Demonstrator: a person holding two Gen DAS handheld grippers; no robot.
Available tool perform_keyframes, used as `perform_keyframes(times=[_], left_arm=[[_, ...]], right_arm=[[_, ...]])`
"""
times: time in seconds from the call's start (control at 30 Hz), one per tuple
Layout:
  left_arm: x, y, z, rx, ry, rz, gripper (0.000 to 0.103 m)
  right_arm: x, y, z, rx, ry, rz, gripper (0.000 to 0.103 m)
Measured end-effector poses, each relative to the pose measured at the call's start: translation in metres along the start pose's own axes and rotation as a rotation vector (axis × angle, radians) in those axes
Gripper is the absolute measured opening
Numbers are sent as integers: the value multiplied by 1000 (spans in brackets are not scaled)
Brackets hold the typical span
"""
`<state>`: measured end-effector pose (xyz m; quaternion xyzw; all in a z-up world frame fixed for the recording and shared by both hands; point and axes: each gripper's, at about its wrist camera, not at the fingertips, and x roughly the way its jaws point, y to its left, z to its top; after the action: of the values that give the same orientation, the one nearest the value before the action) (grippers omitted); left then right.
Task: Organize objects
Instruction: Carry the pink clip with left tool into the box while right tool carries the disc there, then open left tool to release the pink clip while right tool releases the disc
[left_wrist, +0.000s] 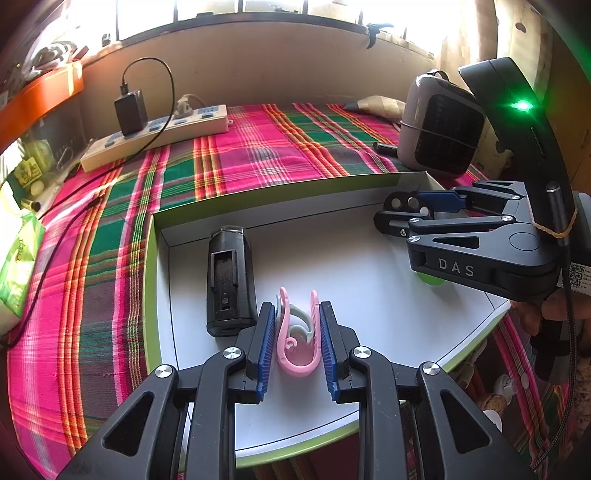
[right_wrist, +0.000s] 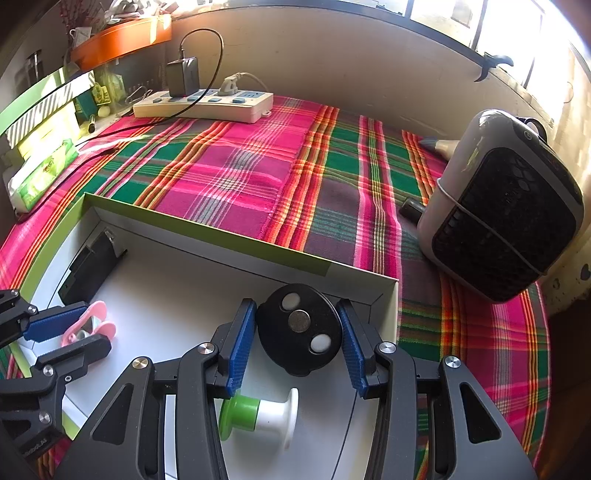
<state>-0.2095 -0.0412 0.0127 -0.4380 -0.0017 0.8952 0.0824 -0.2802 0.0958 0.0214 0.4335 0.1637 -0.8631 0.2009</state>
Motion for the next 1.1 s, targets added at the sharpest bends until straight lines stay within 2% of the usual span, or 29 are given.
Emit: perform_keyframes(times=[0.37,0.7,1.1], left_arm=[[1,-2,0,4,3,6,26],[-7,-3,-1,2,-13,16,32],[-24,-5,-6,-4,-38,30,32]], right_arm=[[-1,-1,-1,13,-4,-9,46],[-10,-2,-3,33,-28,1,52],[-32,2,-11,68,-66,18,53]])
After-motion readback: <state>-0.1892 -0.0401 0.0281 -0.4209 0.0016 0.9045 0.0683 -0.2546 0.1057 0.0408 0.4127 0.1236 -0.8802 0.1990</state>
